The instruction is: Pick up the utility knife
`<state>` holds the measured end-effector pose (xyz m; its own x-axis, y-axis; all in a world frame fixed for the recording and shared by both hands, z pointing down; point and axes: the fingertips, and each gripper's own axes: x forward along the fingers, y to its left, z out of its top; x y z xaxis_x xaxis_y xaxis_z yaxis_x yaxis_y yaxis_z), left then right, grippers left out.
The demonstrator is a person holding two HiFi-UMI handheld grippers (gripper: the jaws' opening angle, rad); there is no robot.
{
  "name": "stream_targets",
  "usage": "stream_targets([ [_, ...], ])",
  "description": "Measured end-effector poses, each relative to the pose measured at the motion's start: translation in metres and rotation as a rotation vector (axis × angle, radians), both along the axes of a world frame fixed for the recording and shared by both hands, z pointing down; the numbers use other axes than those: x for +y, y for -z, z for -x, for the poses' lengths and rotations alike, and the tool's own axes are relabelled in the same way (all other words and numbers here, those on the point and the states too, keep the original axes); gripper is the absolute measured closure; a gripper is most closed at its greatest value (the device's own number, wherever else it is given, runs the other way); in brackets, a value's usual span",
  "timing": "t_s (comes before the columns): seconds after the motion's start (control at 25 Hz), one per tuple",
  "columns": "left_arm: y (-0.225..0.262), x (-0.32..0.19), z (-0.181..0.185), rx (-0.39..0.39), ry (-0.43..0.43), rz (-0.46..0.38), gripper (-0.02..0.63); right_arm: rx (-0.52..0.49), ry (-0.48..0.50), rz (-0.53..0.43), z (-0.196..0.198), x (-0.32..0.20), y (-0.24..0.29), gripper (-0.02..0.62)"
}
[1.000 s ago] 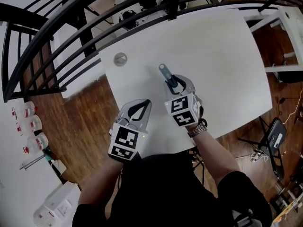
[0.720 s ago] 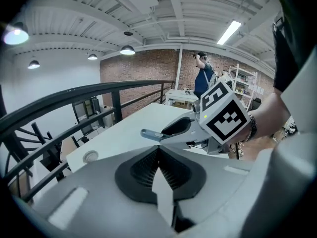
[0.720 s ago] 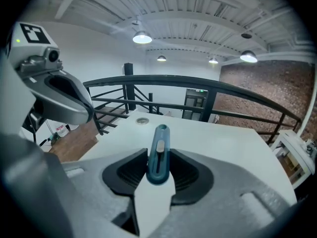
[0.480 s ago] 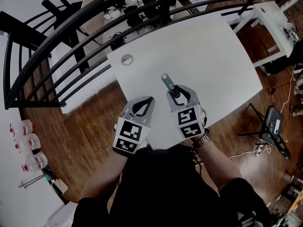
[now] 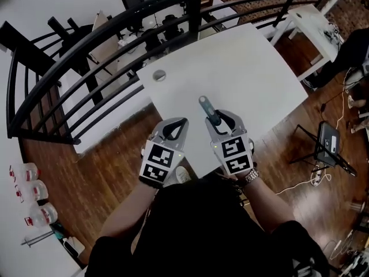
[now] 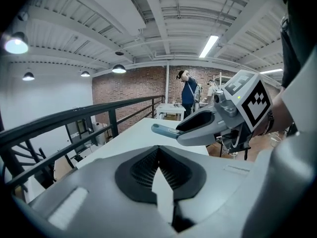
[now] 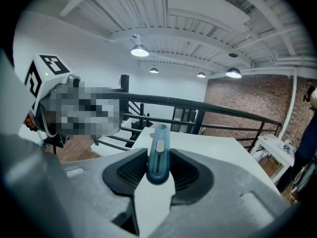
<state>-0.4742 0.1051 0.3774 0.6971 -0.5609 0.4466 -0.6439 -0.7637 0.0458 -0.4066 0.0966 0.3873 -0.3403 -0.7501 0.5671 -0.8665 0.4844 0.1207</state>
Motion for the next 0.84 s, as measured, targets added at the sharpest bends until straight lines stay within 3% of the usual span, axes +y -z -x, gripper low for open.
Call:
stream_targets([
  [0.36,0.02,0.011,0.006,0.015,-0.008,-0.032,0.589,-0.003,-0.005,-0.028,0.003,0.023,0.022,0.465],
  [0.6,0.027,0.014,-0.019,0.029,0.004,-0.017,0.589,-0.008,0.017,-0.035,-0.018,0.026,0.037,0.465],
  [0.84,0.005,0.009,0.001,0.044,0.018,-0.003,0.589,-0.01,0.031,-0.038,0.007,0.02,0.017,0.465],
])
